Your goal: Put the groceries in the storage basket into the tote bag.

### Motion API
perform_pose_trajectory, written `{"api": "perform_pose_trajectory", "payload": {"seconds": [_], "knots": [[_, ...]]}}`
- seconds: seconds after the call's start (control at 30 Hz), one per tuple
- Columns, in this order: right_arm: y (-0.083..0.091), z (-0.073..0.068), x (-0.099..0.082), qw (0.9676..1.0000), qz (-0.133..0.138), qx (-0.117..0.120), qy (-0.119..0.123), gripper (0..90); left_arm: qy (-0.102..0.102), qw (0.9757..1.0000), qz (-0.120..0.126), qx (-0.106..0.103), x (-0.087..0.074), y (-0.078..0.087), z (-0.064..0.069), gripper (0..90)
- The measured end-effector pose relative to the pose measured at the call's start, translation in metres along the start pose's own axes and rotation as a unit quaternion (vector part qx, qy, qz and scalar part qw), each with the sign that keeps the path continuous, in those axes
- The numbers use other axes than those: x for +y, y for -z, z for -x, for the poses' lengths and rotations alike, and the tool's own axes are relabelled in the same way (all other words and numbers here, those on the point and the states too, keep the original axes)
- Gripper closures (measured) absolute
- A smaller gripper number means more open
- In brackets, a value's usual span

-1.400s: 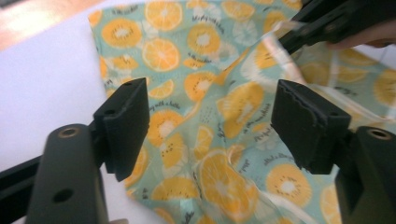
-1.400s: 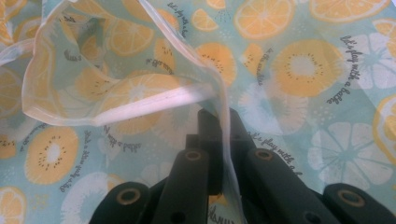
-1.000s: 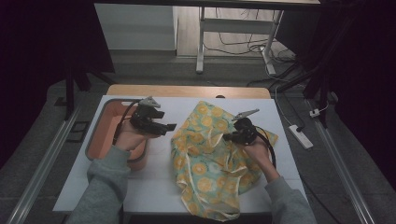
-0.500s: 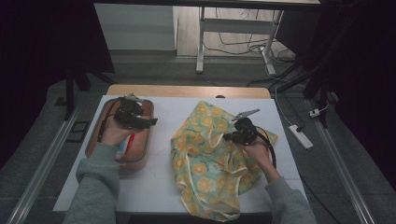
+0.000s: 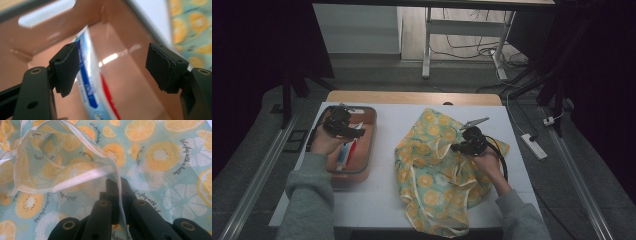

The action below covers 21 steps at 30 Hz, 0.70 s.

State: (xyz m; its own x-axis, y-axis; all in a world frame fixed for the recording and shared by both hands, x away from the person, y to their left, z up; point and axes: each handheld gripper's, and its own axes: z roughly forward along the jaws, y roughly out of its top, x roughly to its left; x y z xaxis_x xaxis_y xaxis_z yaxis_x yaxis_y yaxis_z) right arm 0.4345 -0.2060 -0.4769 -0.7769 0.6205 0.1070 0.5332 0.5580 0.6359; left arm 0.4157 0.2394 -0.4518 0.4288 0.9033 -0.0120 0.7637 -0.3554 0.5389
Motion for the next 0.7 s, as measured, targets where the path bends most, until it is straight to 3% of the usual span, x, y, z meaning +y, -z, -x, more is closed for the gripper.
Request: {"api": "perform_pose_trajectory", "payload": {"seconds": [0.2, 0.43, 0.7], "knots": [[-0.002, 0.000, -0.001, 1.0000, -0.002, 0.000, 0.000, 88.5, 0.020, 0.9992, -0.035, 0.002, -0.006, -0.016, -0.011, 27.2], [-0.004, 0.000, -0.002, 1.0000, -0.009, 0.000, 0.000, 88.5, 0.040, 0.9968, -0.067, 0.013, -0.011, -0.024, -0.012, 26.3], [-0.005, -0.001, -0.002, 1.0000, -0.010, 0.001, 0.001, 88.5, 0.057, 0.9933, -0.100, 0.002, -0.017, -0.035, -0.014, 25.8]]}}
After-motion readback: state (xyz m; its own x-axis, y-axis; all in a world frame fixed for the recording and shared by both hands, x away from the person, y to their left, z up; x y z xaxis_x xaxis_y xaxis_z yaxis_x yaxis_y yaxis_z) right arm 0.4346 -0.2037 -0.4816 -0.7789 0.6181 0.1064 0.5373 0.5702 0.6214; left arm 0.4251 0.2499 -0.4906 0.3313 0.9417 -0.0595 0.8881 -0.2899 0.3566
